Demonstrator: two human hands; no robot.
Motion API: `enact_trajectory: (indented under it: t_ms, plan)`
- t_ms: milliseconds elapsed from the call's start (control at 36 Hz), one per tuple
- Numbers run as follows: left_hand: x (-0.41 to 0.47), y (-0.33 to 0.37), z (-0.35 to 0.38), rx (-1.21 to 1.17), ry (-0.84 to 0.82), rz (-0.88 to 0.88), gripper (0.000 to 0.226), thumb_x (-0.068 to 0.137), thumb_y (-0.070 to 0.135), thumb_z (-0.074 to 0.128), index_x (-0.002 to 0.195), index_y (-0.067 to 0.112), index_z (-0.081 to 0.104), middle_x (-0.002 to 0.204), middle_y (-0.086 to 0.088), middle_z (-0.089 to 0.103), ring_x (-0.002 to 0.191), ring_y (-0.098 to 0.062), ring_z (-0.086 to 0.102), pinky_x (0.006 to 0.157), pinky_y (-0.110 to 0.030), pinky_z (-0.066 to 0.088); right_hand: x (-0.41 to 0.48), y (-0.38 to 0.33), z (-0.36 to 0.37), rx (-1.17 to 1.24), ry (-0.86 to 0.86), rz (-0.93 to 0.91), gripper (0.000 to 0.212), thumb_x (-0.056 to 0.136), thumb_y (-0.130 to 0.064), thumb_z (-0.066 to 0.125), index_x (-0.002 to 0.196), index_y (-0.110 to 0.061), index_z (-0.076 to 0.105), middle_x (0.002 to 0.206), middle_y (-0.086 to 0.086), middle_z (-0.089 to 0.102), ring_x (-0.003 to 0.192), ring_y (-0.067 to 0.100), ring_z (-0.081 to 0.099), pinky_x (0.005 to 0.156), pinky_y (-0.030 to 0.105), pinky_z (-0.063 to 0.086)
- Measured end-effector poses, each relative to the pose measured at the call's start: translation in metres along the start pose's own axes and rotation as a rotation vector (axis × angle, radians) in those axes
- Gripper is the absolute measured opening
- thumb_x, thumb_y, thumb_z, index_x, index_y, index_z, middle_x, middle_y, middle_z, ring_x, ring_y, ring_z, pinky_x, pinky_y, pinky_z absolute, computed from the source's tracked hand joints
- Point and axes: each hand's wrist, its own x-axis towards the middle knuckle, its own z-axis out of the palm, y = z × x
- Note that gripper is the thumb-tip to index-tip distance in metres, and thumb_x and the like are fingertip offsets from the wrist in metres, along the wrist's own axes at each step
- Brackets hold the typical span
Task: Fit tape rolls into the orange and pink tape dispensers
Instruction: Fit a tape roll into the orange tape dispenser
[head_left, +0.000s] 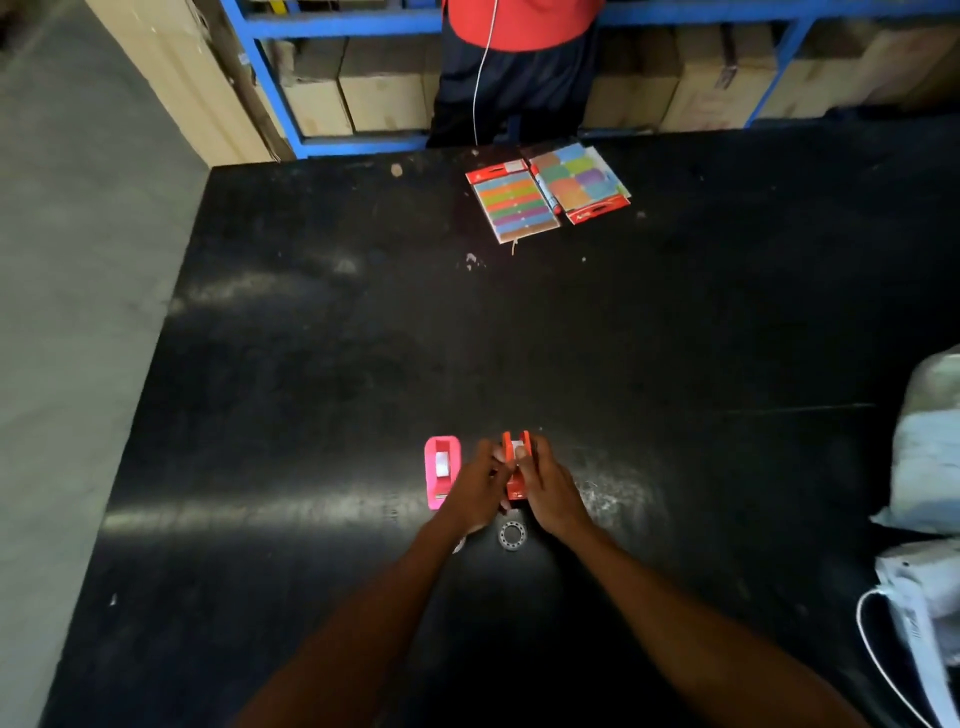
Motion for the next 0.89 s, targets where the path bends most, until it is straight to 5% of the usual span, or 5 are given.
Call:
enact_trajectory:
  t_ms: [167, 306, 611, 806, 889]
  plan:
    - [-0.007, 0.008, -0.007, -0.084, -0.016, -0.005, 0.017, 0.102, 0.027, 0.046, 0.101, 0.012, 0.038, 0.064, -0.007, 0.057, 0.050, -0.008, 0.058, 0.045, -0.014, 0.045, -0.003, -0.005, -0.009, 0.092, -0.089, -0.025, 0.053, 0.099, -0.055, 0.032, 0.148, -0.033, 0.027, 0.147, -0.003, 0.046, 0.133, 0.017, 0.047, 0.109, 0.034, 0.036]
    - [-0.012, 0.019, -0.006, -0.133, -0.025, -0.011, 0.018, 0.102, 0.028, 0.045, 0.103, 0.012, 0.037, 0.065, -0.008, 0.054, 0.057, -0.016, 0.055, 0.050, -0.018, 0.047, -0.013, -0.018, -0.021, 0.107, -0.098, -0.066, 0.050, 0.102, -0.048, 0.030, 0.149, -0.030, 0.029, 0.139, -0.003, 0.053, 0.124, 0.015, 0.053, 0.097, 0.025, 0.036]
    - [-0.019, 0.028, -0.029, -0.013, 0.086, -0.050, 0.017, 0.100, 0.011, 0.051, 0.096, 0.010, 0.035, 0.060, -0.006, 0.046, 0.030, 0.001, 0.046, 0.032, -0.013, 0.039, -0.012, -0.004, -0.055, 0.214, 0.075, -0.054, 0.048, 0.103, -0.039, 0.036, 0.148, -0.023, 0.030, 0.151, 0.000, 0.040, 0.139, 0.016, 0.039, 0.116, 0.034, 0.030]
    - [-0.007, 0.017, -0.004, 0.452, 0.163, -0.120, 0.040, 0.090, 0.034, 0.060, 0.115, 0.005, 0.050, 0.111, -0.020, 0.067, 0.103, -0.038, 0.064, 0.083, -0.041, 0.049, -0.028, -0.006, -0.059, 0.188, 0.033, -0.062, 0.052, 0.102, -0.036, 0.041, 0.151, -0.027, 0.025, 0.134, -0.012, 0.044, 0.106, 0.005, 0.052, 0.064, -0.003, 0.040]
    - [-0.002, 0.020, 0.005, 0.617, 0.134, -0.129, 0.042, 0.092, 0.030, 0.057, 0.123, 0.003, 0.049, 0.123, -0.021, 0.063, 0.113, -0.038, 0.061, 0.090, -0.041, 0.047, -0.032, -0.003, -0.054, 0.182, 0.026, -0.055, 0.052, 0.102, -0.039, 0.042, 0.150, -0.030, 0.027, 0.139, -0.008, 0.047, 0.108, 0.004, 0.055, 0.079, 0.001, 0.041]
